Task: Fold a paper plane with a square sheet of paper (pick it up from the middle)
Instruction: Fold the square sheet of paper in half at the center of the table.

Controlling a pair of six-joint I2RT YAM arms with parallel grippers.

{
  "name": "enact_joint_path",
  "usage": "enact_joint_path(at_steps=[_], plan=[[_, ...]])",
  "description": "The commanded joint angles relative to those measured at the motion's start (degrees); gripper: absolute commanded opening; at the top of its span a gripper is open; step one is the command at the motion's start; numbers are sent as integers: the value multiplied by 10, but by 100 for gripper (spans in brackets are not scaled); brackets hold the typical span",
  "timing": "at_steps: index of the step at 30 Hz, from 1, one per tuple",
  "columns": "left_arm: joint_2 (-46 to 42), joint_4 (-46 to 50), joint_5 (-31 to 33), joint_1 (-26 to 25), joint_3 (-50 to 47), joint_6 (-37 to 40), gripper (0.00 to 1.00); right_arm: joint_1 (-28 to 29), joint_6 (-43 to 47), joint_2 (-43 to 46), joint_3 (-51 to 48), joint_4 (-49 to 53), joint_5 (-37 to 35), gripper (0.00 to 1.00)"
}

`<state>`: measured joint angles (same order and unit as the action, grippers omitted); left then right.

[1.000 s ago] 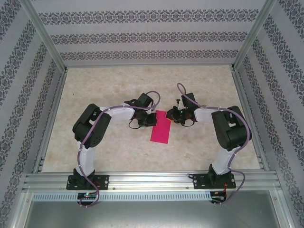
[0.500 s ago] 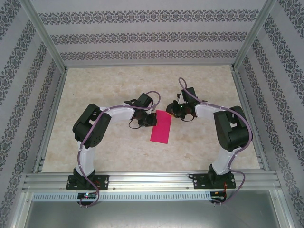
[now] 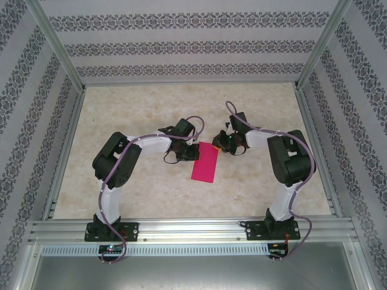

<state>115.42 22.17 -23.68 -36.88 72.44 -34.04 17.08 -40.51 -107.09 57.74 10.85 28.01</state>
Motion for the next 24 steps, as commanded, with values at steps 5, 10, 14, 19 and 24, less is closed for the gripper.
enact_joint_path(at_steps=[5,10,14,19,24], plan=[[29,56,15,-12,-6,14,0,-17,-6,14,22,-32,36,19],[28,58,15,-12,-7,17,0,-20,-11,-24,10,-49,27,19],[27,56,12,-12,-10,14,0,-19,-15,-48,0,-63,25,19],[27,56,9,-12,-6,14,0,-22,-10,-54,1,-57,23,19],[27,57,6,-12,-2,12,0,-23,-11,-18,15,-50,44,20]])
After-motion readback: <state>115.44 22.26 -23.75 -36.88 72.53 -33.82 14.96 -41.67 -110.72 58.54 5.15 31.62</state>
